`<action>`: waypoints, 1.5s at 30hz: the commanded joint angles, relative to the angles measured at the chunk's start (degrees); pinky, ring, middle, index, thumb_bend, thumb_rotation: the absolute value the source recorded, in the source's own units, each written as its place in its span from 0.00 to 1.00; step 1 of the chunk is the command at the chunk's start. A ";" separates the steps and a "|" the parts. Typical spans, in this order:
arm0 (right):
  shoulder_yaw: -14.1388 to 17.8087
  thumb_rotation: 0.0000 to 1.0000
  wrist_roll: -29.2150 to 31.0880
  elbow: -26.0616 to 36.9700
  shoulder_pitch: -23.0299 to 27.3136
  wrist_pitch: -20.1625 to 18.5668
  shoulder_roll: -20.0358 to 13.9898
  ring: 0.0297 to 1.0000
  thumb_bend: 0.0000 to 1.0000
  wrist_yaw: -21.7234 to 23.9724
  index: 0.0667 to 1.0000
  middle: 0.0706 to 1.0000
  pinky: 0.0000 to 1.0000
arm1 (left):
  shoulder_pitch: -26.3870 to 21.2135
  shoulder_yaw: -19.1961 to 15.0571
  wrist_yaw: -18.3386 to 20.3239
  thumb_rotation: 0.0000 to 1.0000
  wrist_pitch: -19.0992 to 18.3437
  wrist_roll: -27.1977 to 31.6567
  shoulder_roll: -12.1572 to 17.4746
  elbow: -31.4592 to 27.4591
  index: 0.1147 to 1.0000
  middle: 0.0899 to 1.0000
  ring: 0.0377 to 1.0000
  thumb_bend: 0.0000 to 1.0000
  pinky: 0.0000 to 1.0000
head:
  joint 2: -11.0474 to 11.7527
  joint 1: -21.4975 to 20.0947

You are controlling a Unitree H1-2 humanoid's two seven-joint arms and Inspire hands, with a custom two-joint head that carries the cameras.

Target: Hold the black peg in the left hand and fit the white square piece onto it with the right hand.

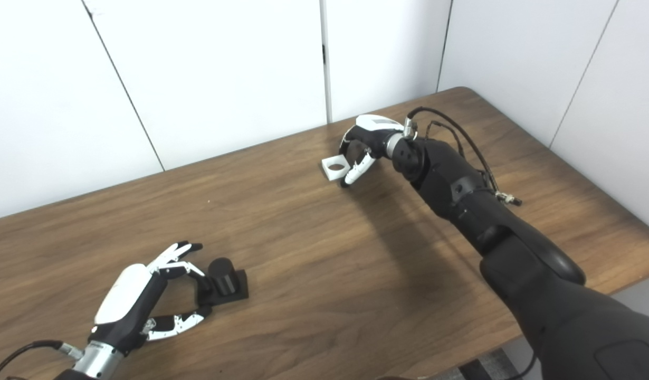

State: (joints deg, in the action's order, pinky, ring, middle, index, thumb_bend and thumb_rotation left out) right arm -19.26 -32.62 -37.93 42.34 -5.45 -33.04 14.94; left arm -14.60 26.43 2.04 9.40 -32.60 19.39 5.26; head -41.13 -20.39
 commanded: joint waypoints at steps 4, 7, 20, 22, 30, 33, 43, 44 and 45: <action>0.06 0.15 1.06 -0.47 0.22 3.33 1.33 0.89 0.52 -1.80 0.45 0.87 0.81 | 3.53 2.23 6.32 0.08 -4.49 -3.59 1.90 2.19 0.43 0.90 0.96 0.52 0.90 | -0.21 -0.16; -0.02 0.15 0.90 -0.53 0.03 3.90 1.32 0.89 0.52 -2.73 0.45 0.86 0.82 | 3.54 2.32 6.19 0.08 -4.44 -3.62 1.89 2.16 0.43 0.90 0.96 0.52 0.90 | -0.35 -0.01; 0.12 0.14 1.26 -0.08 -0.77 4.34 1.18 0.89 0.52 -3.87 0.45 0.84 0.81 | 3.50 2.67 6.10 0.08 -4.51 -3.79 1.97 2.14 0.43 0.90 0.96 0.52 0.90 | -0.75 0.14; 0.43 0.14 1.63 0.06 -0.99 4.30 1.33 0.89 0.52 -4.27 0.45 0.84 0.81 | 3.50 2.71 6.03 0.08 -4.52 -3.78 1.98 2.18 0.43 0.90 0.96 0.52 0.89 | -0.76 0.12; 3.68 0.14 3.89 3.15 -2.81 4.81 1.85 0.90 0.52 -8.02 0.45 0.82 0.84 | 3.32 2.66 6.02 0.08 -4.50 -3.57 1.99 2.34 0.43 0.90 0.96 0.52 0.90 | -0.72 0.01; 5.17 0.14 4.45 5.80 -3.84 4.17 1.98 0.91 0.52 -8.89 0.45 0.83 0.85 | 3.09 2.66 5.94 0.08 -4.14 -3.40 2.01 2.79 0.43 0.90 0.96 0.52 0.90 | -0.62 -0.11; 9.68 0.13 6.48 13.04 -5.76 1.28 2.17 0.93 0.52 -8.48 0.45 0.84 0.86 | 2.82 2.80 5.86 0.08 -3.86 -3.41 2.21 2.86 0.43 0.90 0.96 0.52 0.89 | -0.80 -0.07; 9.96 0.13 6.63 13.54 -5.82 1.04 2.16 0.93 0.52 -8.31 0.45 0.84 0.86 | 2.81 2.80 5.98 0.08 -3.98 -3.36 2.22 2.82 0.43 0.90 0.96 0.52 0.89 | -0.80 -0.07; 10.17 0.13 6.69 13.99 -5.84 0.83 2.11 0.93 0.52 -8.11 0.45 0.84 0.87 | 2.83 2.77 5.99 0.08 -3.99 -3.26 2.20 2.83 0.43 0.90 0.96 0.52 0.89 | -0.87 -0.06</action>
State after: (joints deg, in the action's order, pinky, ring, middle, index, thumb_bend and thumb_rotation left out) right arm -10.42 -26.50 -26.45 34.13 -4.29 -29.75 7.10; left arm -14.75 27.04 2.22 8.20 -32.60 19.40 4.48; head -41.92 -20.39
